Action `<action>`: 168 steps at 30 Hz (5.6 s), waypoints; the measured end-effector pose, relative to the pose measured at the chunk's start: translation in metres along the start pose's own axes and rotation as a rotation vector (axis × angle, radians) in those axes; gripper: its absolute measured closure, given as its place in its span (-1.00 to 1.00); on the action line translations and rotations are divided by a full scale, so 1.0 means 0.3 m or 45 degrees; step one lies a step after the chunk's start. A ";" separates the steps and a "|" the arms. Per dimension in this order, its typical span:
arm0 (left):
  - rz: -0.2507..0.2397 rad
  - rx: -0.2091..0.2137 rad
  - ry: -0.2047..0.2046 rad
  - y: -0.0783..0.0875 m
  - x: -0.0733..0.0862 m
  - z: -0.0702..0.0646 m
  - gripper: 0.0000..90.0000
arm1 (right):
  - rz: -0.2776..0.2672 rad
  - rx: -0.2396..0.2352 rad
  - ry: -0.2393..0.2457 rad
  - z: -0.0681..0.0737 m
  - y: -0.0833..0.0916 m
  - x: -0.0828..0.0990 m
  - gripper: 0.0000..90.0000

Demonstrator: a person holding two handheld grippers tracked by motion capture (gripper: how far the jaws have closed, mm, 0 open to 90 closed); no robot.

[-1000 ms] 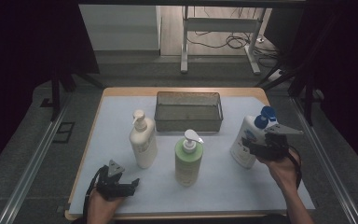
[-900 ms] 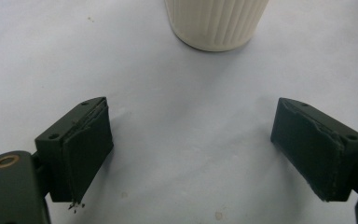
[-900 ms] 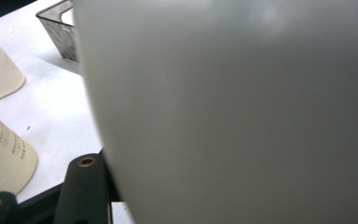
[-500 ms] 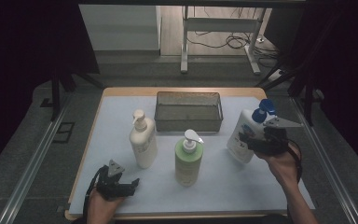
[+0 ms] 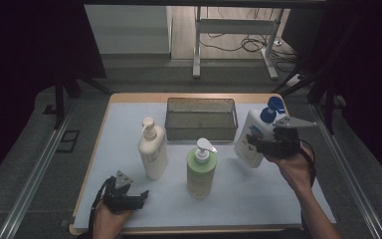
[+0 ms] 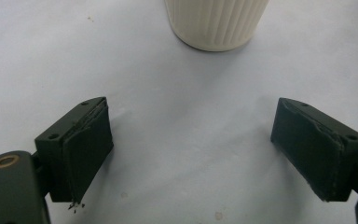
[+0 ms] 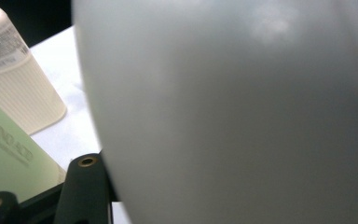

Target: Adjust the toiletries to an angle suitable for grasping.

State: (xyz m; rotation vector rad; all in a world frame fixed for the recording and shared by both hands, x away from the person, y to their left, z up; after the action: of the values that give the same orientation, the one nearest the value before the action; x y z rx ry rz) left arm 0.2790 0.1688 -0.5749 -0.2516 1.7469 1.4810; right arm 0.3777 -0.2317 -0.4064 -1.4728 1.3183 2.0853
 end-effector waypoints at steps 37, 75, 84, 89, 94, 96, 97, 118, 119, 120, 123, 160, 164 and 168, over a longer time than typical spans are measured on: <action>0.000 -0.003 0.000 0.000 0.000 0.000 -0.74 | -0.011 -0.057 0.047 0.126 -0.203 -0.249 -0.10; 0.002 -0.001 -0.001 0.000 0.000 0.000 -0.74 | -0.046 -0.045 0.054 0.191 -0.467 -0.426 -0.10; 0.000 0.000 0.002 0.000 0.000 0.000 -0.74 | -0.038 -0.034 0.040 0.192 -0.539 -0.444 -0.09; 0.001 -0.001 0.001 0.000 0.000 0.000 -0.74 | -0.032 -0.028 0.037 0.189 -0.571 -0.448 -0.09; 0.001 -0.001 0.001 0.000 0.000 0.000 -0.74 | -0.030 -0.008 0.030 0.178 -0.615 -0.445 -0.09; 0.001 -0.001 0.001 0.000 0.000 0.000 -0.74 | -0.022 -0.002 0.025 0.175 -0.627 -0.441 -0.10; 0.001 -0.001 0.001 0.000 0.000 0.000 -0.74 | -0.021 0.003 0.026 0.173 -0.633 -0.439 -0.10; 0.000 -0.002 0.002 0.000 0.000 0.000 -0.74 | 0.042 -0.003 0.011 0.163 -0.694 -0.338 -0.09; -0.001 -0.002 0.001 0.000 0.000 0.000 -0.74 | 0.044 -0.005 0.012 0.166 -0.695 -0.334 -0.09; 0.000 -0.002 0.001 0.000 0.000 0.000 -0.73 | 0.045 -0.008 0.017 0.168 -0.696 -0.329 -0.10; -0.001 -0.002 0.001 0.000 0.000 0.000 -0.73 | 0.051 -0.015 0.017 0.173 -0.701 -0.314 -0.09; 0.000 -0.003 0.001 0.000 0.000 0.000 -0.74 | 0.132 -0.070 0.008 0.168 -0.757 -0.200 -0.20; 0.000 -0.003 0.001 0.000 0.000 0.000 -0.74 | 0.127 -0.088 0.014 0.168 -0.735 -0.190 -0.17; 0.000 -0.003 0.001 0.000 0.000 0.000 -0.74 | 0.123 -0.097 0.025 0.166 -0.711 -0.186 -0.14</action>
State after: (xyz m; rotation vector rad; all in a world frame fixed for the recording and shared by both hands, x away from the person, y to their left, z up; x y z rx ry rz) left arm 0.2789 0.1688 -0.5750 -0.2534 1.7459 1.4832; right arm 0.5119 -0.0598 -0.4658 -1.4910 1.3570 2.2096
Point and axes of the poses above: each handheld gripper's, and its own axes: y roughly backward along the jaws, x roughly out of its underside, z roughly to its left, the point moved 7 cm from there along -y, roughly forward along the jaws, and after that the axes turned 4 degrees about -x, right-handed, at the moved point
